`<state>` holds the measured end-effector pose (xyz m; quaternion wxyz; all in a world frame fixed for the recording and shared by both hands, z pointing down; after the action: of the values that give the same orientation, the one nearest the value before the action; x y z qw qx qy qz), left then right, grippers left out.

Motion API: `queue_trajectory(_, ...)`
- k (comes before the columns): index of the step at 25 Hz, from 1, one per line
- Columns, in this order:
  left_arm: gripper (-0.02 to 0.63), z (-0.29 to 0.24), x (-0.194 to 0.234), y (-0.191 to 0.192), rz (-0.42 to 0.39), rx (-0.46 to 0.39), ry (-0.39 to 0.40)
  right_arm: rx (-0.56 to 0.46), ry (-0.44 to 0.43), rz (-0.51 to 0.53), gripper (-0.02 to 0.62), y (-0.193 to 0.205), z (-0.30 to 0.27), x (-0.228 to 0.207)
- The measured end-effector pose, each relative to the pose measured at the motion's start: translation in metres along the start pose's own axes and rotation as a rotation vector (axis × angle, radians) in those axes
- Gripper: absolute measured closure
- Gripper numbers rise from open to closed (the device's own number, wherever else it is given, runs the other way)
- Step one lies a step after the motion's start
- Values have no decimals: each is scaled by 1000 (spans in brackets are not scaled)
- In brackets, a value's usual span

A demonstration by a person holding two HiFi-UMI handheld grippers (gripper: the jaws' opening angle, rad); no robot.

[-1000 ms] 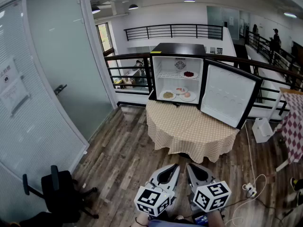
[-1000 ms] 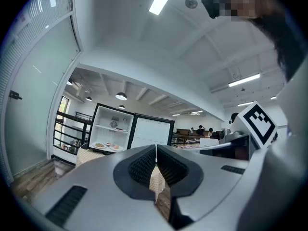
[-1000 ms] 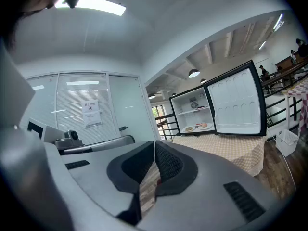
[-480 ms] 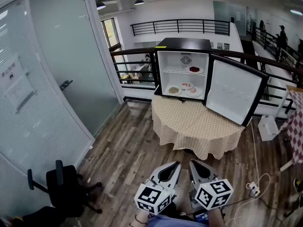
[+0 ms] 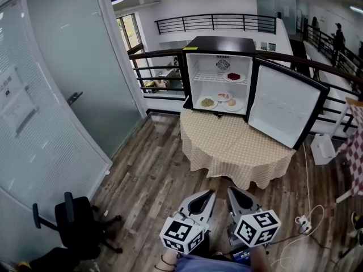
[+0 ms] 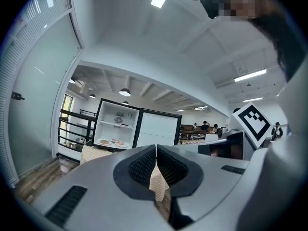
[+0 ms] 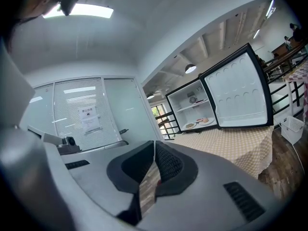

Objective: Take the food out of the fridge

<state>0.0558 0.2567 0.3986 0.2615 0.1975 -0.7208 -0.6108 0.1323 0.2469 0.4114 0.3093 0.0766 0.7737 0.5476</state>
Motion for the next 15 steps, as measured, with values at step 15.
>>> queue_trajectory(15, 588, -97, 98, -27, 16, 0, 44, 27, 39, -6, 571, -44, -113, -43)
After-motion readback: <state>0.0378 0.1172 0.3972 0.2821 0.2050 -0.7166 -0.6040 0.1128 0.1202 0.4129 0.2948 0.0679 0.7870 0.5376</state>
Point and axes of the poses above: the fingertips, and each gripper's own axes: z backward along the fingers, x to its left, y out of its underside, the point moved 2 cm from there along z, backward along the fingers, and after that the axes turned 2 degrees about x, right-handed, at the moved point
